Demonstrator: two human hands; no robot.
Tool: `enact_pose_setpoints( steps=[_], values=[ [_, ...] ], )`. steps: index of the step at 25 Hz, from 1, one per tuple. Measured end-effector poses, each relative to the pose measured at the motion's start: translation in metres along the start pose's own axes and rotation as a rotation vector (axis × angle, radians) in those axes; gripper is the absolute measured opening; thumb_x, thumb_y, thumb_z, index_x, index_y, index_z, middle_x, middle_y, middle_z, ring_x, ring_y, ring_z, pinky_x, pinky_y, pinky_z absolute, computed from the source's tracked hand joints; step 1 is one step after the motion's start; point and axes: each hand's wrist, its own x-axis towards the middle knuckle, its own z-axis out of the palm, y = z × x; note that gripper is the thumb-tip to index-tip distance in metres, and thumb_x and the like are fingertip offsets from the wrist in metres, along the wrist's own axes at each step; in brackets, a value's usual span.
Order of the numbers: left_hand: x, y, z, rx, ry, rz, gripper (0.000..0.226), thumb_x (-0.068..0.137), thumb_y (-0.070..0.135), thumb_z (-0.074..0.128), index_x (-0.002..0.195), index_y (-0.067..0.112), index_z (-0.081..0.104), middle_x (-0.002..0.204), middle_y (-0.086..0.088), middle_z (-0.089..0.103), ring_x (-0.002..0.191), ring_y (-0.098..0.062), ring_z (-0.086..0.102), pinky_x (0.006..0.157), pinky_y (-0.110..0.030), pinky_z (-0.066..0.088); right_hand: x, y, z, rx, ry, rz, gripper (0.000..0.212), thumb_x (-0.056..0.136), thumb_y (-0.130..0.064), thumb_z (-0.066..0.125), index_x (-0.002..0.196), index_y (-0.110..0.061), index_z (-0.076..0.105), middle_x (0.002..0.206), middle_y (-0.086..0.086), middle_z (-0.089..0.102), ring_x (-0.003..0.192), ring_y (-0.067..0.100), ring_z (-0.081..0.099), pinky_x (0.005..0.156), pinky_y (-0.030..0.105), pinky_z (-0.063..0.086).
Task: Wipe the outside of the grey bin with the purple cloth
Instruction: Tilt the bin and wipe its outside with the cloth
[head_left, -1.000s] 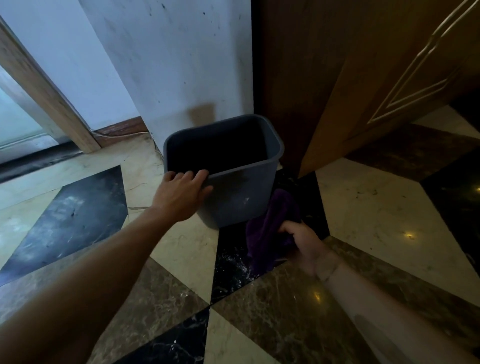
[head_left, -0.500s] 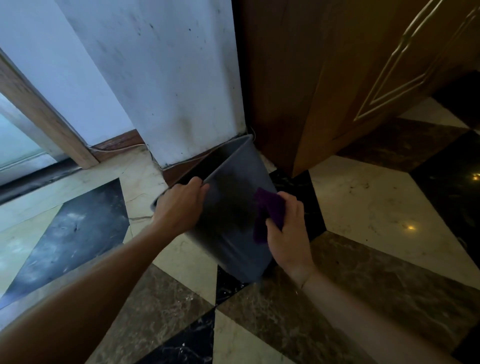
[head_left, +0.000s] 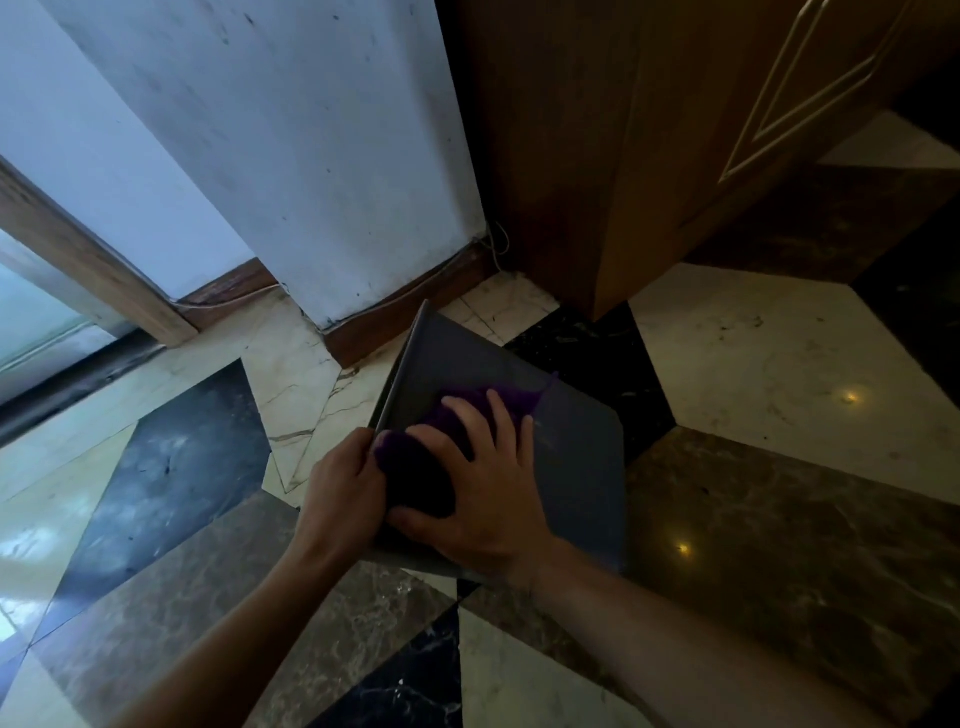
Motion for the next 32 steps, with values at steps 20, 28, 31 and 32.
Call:
enact_pose_setpoints(
  steps=[20, 28, 31, 32],
  values=[
    [-0.008, 0.002, -0.001, -0.093, -0.042, -0.065, 0.033, 0.098, 0.041, 0.039, 0.083, 0.020, 0.059, 0.075, -0.013, 0.063, 0.065, -0.032, 0.060, 0.056, -0.044, 0.049, 0.032, 0.017, 0.006, -0.048, 0.043, 0.064, 0.039, 0.088, -0.055, 0.043, 0.124, -0.040, 0.044, 0.140, 0.001, 0.043, 0.127, 0.035, 0.034, 0.101, 0.060, 0.032],
    [-0.007, 0.001, -0.001, -0.061, -0.059, 0.018, 0.025, 0.099, 0.038, 0.037, 0.088, 0.026, 0.057, 0.079, -0.004, 0.064, 0.064, -0.018, 0.063, 0.059, -0.044, 0.055, -0.058, 0.081, -0.016, -0.055, 0.052, 0.624, 0.043, 0.090, -0.039, 0.048, 0.130, -0.024, 0.048, 0.143, 0.016, 0.040, 0.127, 0.048, 0.035, 0.099, 0.062, 0.036],
    [-0.013, 0.001, 0.008, -0.064, -0.055, 0.066, 0.032, 0.096, 0.046, 0.037, 0.081, 0.025, 0.055, 0.069, -0.001, 0.061, 0.056, -0.015, 0.057, 0.048, -0.032, 0.049, -0.044, 0.012, -0.001, 0.018, 0.080, 0.261, 0.042, 0.085, -0.048, 0.045, 0.124, -0.033, 0.046, 0.138, 0.007, 0.044, 0.126, 0.041, 0.039, 0.099, 0.059, 0.034],
    [-0.016, 0.002, 0.010, -0.075, -0.053, 0.083, 0.032, 0.095, 0.046, 0.038, 0.078, 0.024, 0.054, 0.065, 0.002, 0.060, 0.051, -0.012, 0.054, 0.044, -0.025, 0.045, -0.022, 0.002, 0.002, 0.019, 0.107, 0.171, 0.041, 0.086, -0.050, 0.044, 0.124, -0.034, 0.045, 0.138, 0.006, 0.043, 0.126, 0.039, 0.039, 0.098, 0.058, 0.033]
  ],
)
